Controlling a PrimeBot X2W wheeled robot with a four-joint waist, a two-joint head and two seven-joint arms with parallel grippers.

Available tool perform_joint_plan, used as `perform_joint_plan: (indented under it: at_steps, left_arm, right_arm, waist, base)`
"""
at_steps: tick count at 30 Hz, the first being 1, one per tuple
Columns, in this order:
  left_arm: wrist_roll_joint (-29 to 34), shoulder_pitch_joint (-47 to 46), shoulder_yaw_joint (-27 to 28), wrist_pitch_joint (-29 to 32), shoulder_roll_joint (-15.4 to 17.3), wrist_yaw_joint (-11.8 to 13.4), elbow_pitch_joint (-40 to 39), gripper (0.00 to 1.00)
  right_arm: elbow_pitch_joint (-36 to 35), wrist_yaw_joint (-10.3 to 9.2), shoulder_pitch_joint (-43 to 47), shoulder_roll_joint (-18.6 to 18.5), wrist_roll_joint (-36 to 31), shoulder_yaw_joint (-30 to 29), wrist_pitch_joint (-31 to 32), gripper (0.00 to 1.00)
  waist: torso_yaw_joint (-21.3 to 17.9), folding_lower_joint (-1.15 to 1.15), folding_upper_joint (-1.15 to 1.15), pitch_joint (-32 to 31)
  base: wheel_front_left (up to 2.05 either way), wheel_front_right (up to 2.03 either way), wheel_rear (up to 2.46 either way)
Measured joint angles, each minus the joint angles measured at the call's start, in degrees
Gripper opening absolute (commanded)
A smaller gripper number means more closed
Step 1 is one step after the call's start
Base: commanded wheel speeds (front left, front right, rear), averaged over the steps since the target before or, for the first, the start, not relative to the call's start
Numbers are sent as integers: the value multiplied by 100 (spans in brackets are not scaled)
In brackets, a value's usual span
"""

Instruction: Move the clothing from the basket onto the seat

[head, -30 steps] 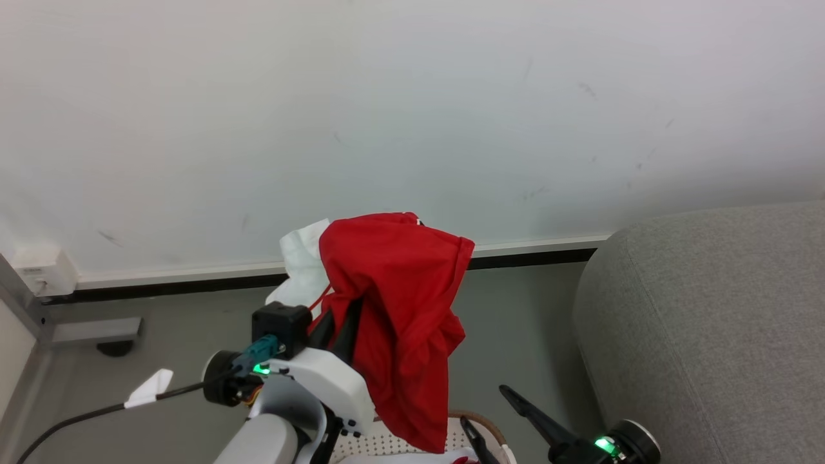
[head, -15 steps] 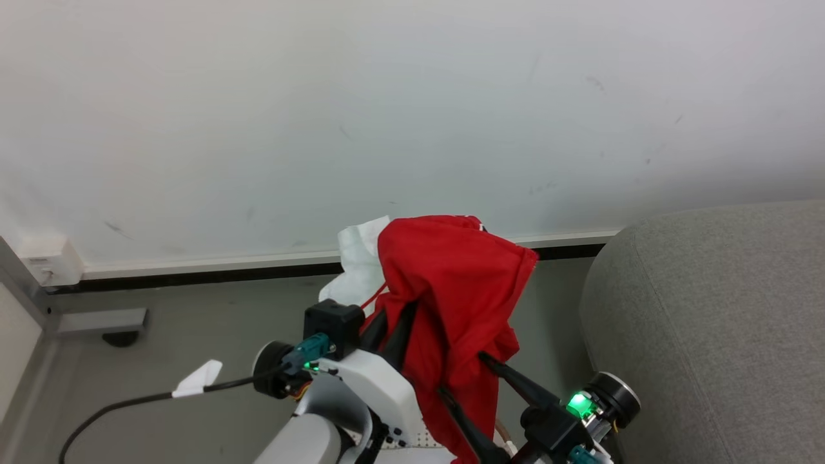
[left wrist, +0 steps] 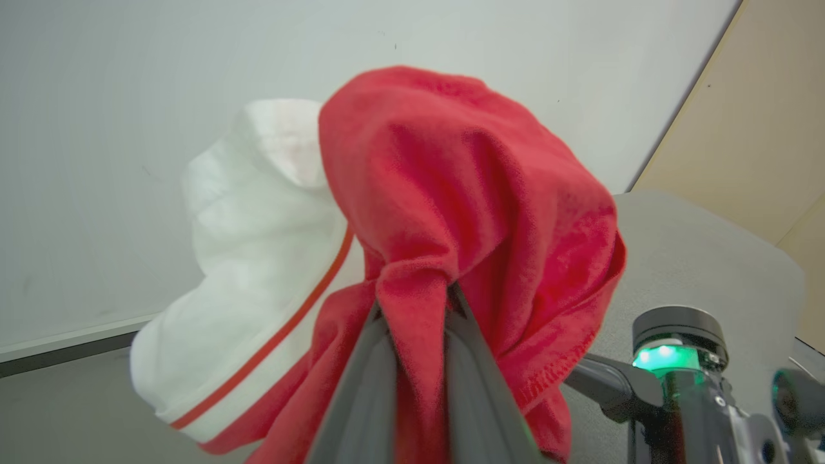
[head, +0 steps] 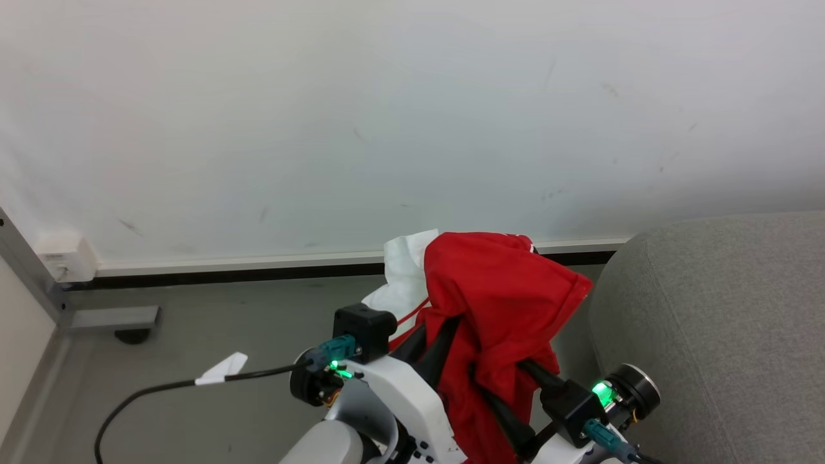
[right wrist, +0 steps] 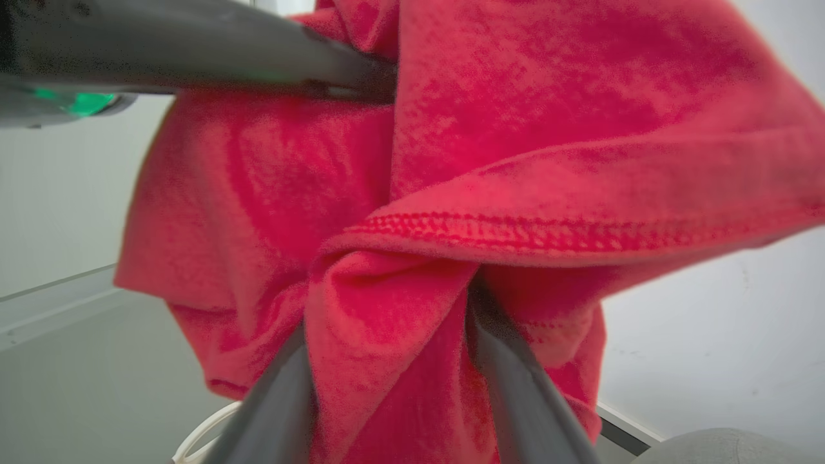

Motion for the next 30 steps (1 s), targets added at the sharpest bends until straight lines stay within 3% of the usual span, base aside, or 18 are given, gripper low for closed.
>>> perform_joint_plan:
  at_steps: [1,8,13,15,17,30]
  left_arm:
    - [-36,5,-7,9,-2,-12,-8,0]
    - [-98,62,18,51,36,37,-29,0]
    - [-122,71,60,43,90,83,-24,26]
    - [-127,93,74,-1,137,90,-16,49]
    - [-127,97,73,-5,153,96,-7,100]
    - [57,115,-119,-361,349,-87,69,100]
  right_arm:
    - [54,0,-9,-3,75,41,0,0]
    - [204,0,-37,5,499,76,0,0]
    - [136,0,-38,5,733,-53,0,0]
    - [4,-1,-38,3,856,-205,0,0]
    - [-27,0,-38,2,873,-265,0,0]
    - [-554,-1,-38,2,884,-1274,1,0]
  waist:
    - [3,0,0,-4]
    - [-11,0,0,-10]
    - [-51,0,0,12]
    - [-82,0,0,21]
    - [-92,0,0,28]
    - [-214,0,0,99]
  base:
    - [0,0,0]
    - [0,0,0]
    - [0,0,0]
    - [0,0,0]
    - [0,0,0]
    - [0,0,0]
